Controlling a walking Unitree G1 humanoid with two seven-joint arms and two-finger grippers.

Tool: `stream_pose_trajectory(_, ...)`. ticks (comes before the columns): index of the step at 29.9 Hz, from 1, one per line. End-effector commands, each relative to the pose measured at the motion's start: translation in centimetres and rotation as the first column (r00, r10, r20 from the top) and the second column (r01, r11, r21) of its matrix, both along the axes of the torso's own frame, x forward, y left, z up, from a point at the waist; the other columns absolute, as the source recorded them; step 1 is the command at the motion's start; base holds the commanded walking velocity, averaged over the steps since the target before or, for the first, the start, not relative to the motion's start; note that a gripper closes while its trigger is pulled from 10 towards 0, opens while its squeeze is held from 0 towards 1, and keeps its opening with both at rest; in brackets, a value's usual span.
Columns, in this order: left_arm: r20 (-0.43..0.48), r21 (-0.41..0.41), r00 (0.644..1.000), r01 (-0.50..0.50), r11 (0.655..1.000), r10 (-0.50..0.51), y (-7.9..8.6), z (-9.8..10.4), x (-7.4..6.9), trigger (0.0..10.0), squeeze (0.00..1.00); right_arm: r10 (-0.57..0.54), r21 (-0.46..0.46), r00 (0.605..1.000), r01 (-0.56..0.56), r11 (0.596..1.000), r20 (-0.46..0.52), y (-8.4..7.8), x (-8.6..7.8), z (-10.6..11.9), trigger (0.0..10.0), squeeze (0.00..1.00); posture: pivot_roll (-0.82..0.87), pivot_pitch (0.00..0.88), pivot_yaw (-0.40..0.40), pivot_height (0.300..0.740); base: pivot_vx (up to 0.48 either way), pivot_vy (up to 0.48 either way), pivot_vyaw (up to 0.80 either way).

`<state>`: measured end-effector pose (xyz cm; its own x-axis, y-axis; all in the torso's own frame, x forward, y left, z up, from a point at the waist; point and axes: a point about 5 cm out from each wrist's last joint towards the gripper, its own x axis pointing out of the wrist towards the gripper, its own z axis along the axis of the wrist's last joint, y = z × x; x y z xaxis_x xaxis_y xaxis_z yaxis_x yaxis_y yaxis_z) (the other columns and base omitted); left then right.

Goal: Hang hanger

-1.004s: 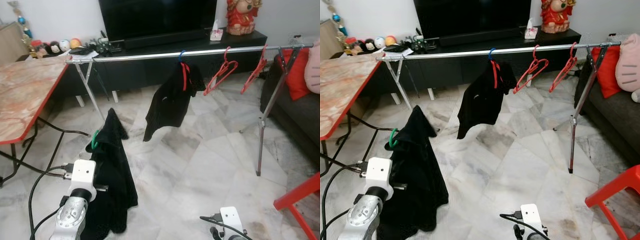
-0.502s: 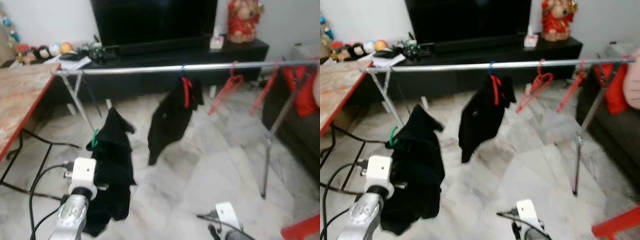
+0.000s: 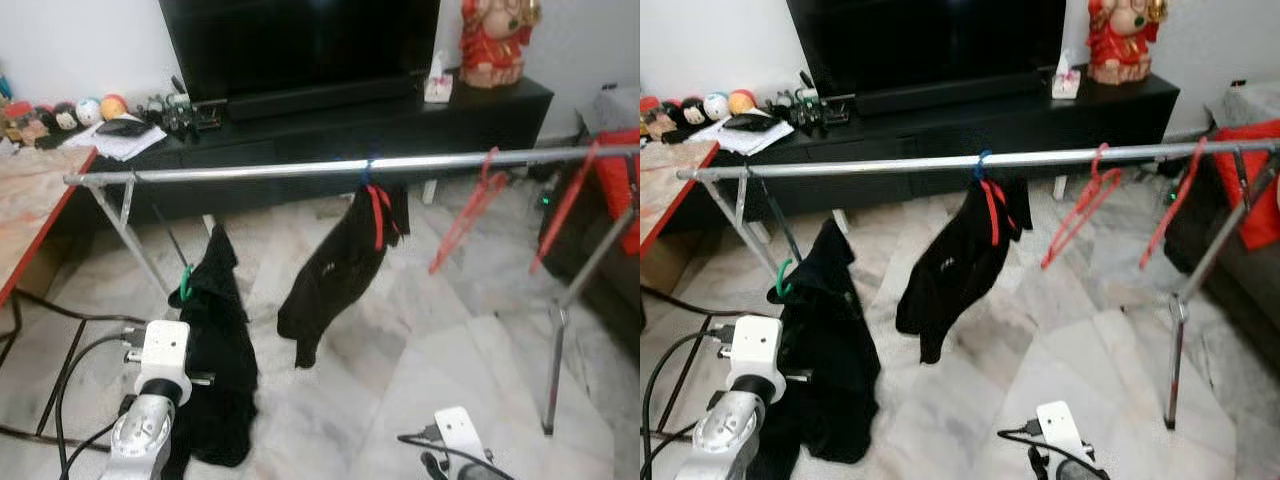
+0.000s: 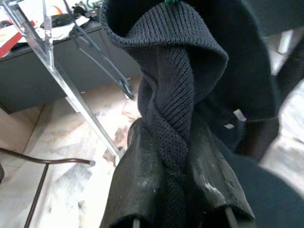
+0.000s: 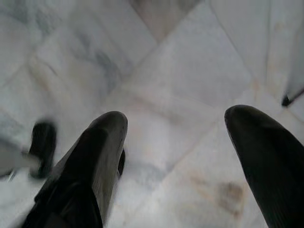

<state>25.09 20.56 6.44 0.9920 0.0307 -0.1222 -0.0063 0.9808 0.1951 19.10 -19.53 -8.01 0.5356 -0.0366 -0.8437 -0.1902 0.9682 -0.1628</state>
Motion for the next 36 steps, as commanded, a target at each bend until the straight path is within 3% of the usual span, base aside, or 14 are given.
stream_pose_trajectory(1,0.037,0.031,0.999,-0.024,0.999,0.022,1.0,1.0,0.3,10.0,0.00,0.026,0.022,1.000,-0.026,0.999,0.000,1.1,0.2,0.0,10.0,0.00,-0.14,0.000,0.077,0.740,0.480,0.000,0.00)
stream_pose_trajectory(11,0.033,0.030,0.999,-0.017,0.999,0.016,0.8,0.9,0.3,10.0,0.00,0.030,0.025,1.000,-0.030,0.999,-0.001,1.1,0.3,0.0,10.0,0.00,-0.14,0.000,0.076,0.740,0.480,0.000,0.00)
stream_pose_trajectory(17,0.010,0.000,0.999,0.054,0.999,-0.054,0.1,0.5,0.0,10.0,0.00,0.036,0.016,0.999,-0.036,0.999,-0.002,1.0,0.4,0.1,10.0,0.00,-0.13,0.000,0.073,0.740,0.000,0.000,0.00)
stream_pose_trajectory(26,-0.099,-0.023,0.957,0.272,0.962,-0.273,-2.0,-0.5,-0.5,10.0,0.00,0.048,0.011,0.999,-0.048,0.999,-0.005,1.0,0.5,0.1,10.0,0.00,-0.13,0.000,0.070,0.740,0.000,0.000,0.00)
stream_pose_trajectory(29,-0.117,-0.009,0.935,0.335,0.942,-0.334,-2.6,-0.5,0.3,10.0,0.00,0.050,0.014,0.999,-0.050,0.999,-0.004,1.2,0.5,0.1,10.0,0.00,-0.13,0.000,0.070,0.740,0.000,0.000,0.00)
stream_pose_trajectory(36,-0.116,0.018,0.920,0.379,0.925,-0.374,-3.4,0.2,2.6,10.0,0.00,0.058,0.016,0.998,-0.058,0.998,-0.003,1.3,0.5,0.1,10.0,0.00,-0.14,0.000,0.076,0.740,0.000,0.000,0.00)
